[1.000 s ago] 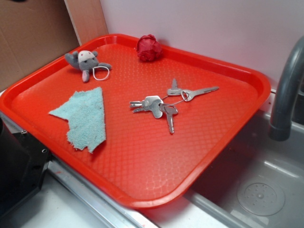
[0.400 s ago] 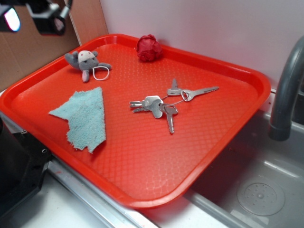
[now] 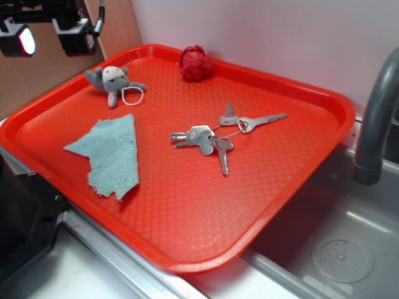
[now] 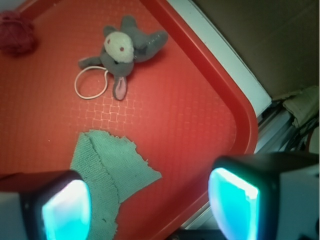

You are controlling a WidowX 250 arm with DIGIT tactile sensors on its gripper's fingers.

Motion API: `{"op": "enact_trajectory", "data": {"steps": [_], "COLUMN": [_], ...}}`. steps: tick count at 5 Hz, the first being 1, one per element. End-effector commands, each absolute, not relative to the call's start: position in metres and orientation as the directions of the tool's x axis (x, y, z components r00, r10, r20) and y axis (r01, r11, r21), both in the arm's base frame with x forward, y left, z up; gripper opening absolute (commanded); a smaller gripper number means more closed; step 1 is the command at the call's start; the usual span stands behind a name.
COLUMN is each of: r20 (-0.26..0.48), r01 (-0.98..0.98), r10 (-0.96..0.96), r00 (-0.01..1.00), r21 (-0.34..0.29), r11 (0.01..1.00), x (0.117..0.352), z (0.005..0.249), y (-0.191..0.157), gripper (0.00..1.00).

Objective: Grab the gray animal.

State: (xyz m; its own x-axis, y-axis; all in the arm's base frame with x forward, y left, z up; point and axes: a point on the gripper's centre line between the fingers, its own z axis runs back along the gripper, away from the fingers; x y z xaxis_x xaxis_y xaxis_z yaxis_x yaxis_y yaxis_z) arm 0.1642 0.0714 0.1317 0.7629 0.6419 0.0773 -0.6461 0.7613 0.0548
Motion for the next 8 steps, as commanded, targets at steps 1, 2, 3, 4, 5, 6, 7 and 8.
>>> {"op": "enact_trajectory", "data": {"steps": [1,2,3,4,5,6,7,8], "r20": [0.156,0.190,0.227,0.225,0.189,0.186,0.197,0.246], "r01": [-0.802,-0.880,-0.892,-0.914,-0.929,-0.940,-0.926,-0.830], "r10": [0.792,0.871,0.893,0.916,0.924,0.929,0.911,0.808], "r00": [0.591,0.452,0.389,0.332,0.332,0.320,0.363,0.535], "r21": [0.006,-0.066,-0.151,-0.162,-0.105,-0.057,-0.028,-0.024], "r11": [0.597,0.471,0.427,0.371,0.356,0.335,0.376,0.557], "x": [0.185,0.219,0.247,0.261,0.269,0.264,0.249,0.210], "z": [0.122,0.081,0.052,0.032,0.015,0.013,0.039,0.088], "y": [0.095,0.122,0.114,0.123,0.131,0.133,0.129,0.112], "gripper": [1.00,1.00,1.00,1.00,1.00,0.00,0.00,0.00]}}
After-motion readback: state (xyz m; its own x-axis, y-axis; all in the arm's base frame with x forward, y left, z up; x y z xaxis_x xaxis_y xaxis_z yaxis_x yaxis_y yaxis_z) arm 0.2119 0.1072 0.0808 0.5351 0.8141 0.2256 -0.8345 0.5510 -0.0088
